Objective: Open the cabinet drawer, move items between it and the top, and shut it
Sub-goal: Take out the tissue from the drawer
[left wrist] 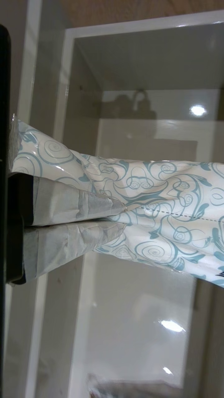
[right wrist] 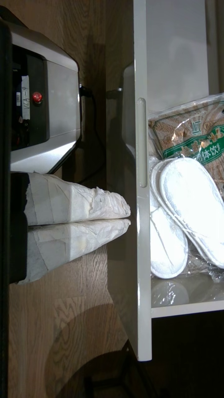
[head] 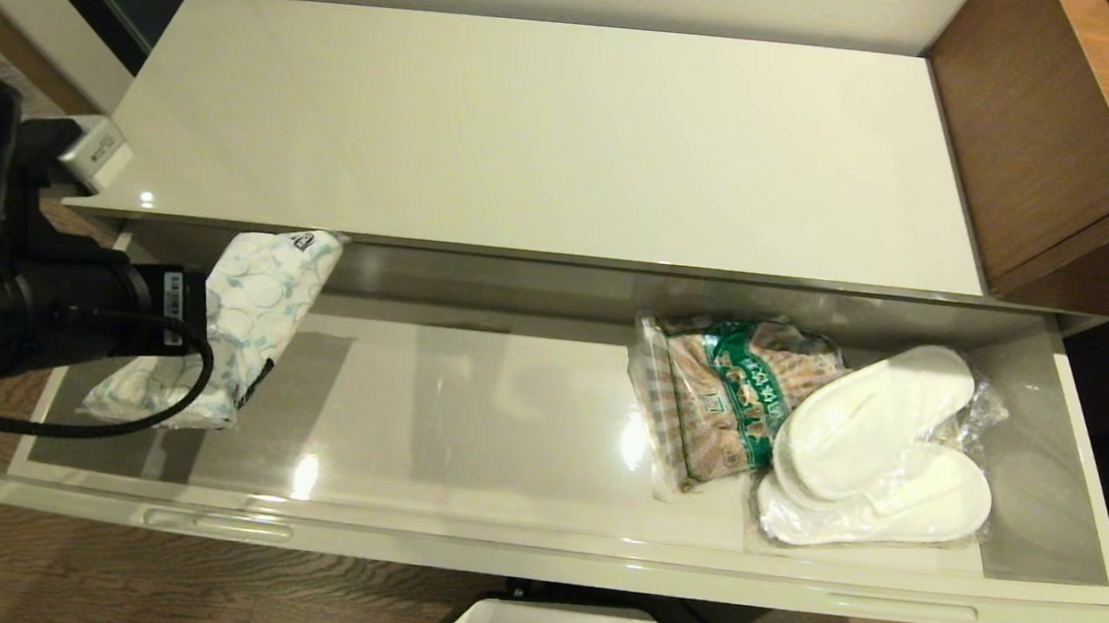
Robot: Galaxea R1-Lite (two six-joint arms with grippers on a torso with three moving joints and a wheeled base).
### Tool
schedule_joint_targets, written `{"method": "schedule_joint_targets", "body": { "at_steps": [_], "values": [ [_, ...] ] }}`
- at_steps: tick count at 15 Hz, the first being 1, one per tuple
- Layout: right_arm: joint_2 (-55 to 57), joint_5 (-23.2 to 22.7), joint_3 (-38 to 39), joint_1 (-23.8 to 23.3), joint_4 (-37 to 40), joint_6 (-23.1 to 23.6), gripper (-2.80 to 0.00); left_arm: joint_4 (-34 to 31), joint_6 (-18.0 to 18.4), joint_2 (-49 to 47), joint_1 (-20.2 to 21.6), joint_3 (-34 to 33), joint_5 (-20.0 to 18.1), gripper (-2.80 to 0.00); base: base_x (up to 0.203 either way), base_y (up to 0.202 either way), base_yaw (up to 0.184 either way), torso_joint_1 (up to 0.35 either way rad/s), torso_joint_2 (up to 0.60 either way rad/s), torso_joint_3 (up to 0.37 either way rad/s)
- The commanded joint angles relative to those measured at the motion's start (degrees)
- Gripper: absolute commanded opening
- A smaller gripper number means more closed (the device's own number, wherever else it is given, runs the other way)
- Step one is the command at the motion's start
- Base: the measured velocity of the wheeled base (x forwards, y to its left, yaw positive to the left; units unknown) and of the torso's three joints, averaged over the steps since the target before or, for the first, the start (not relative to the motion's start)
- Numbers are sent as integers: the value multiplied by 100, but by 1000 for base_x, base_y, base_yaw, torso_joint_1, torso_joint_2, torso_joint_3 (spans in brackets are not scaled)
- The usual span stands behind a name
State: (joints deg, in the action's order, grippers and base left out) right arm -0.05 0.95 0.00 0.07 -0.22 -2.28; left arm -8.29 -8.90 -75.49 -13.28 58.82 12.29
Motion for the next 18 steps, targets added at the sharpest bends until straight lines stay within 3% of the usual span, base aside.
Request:
{"method": "schedule_joint_targets", "body": {
  "at_steps": [1,6,12,13,16,18],
  "values": [
    [-83,2,18,1,-4,-1,-280,-91,-4,138,-26,123,12,-280,0,0,0,0,0,0],
    [-83,2,18,1,-4,-1,-280,-759,17,-523,-122,2315,49,-280,0,0,0,0,0,0],
    [-83,2,18,1,-4,-1,-280,-815,20,-554,-131,2353,54,-280,0,0,0,0,0,0],
    [-83,2,18,1,-4,-1,-280,-814,21,-554,-132,2354,55,0,0,0,0,0,0,0],
    [-83,2,18,1,-4,-1,-280,-240,241,-1406,-137,3183,509,0,0,0,0,0,0,0],
    [-83,2,18,1,-4,-1,-280,175,393,-2897,-141,3939,832,0,0,0,0,0,0,0]
  ]
}}
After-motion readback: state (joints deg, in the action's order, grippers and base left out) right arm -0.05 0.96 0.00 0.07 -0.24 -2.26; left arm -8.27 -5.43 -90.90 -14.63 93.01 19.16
